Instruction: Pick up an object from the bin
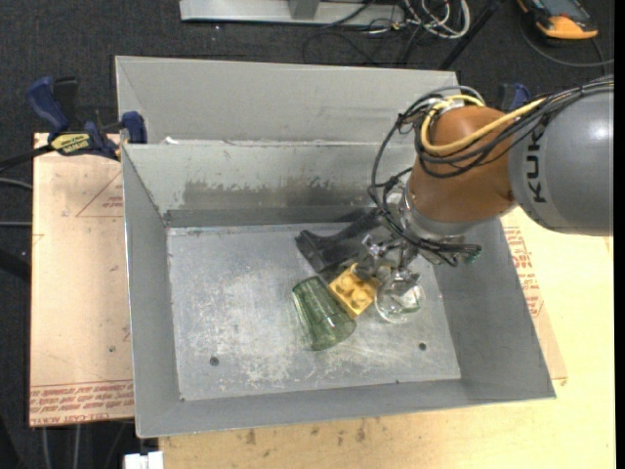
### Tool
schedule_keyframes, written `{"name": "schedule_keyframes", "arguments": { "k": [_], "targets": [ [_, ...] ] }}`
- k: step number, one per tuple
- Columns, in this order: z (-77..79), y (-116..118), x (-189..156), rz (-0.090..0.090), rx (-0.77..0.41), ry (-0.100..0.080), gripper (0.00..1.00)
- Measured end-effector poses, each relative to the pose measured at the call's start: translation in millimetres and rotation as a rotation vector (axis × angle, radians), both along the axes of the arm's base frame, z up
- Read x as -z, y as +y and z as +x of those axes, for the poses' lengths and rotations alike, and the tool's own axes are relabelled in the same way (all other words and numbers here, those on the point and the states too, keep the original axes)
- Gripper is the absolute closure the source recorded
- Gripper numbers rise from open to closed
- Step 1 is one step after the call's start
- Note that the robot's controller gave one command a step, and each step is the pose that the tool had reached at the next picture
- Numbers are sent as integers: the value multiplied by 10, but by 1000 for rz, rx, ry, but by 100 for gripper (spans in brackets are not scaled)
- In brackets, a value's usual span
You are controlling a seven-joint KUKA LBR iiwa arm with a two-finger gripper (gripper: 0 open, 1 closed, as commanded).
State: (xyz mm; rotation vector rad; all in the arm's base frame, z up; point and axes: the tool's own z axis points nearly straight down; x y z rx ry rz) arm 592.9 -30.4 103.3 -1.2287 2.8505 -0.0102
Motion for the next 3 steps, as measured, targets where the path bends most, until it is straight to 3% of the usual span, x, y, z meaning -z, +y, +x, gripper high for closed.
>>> {"name": "schedule_keyframes", "arguments": {
  "k": [3],
  "targets": [
    [0,0,0,0,0,0,100]
  ]
}}
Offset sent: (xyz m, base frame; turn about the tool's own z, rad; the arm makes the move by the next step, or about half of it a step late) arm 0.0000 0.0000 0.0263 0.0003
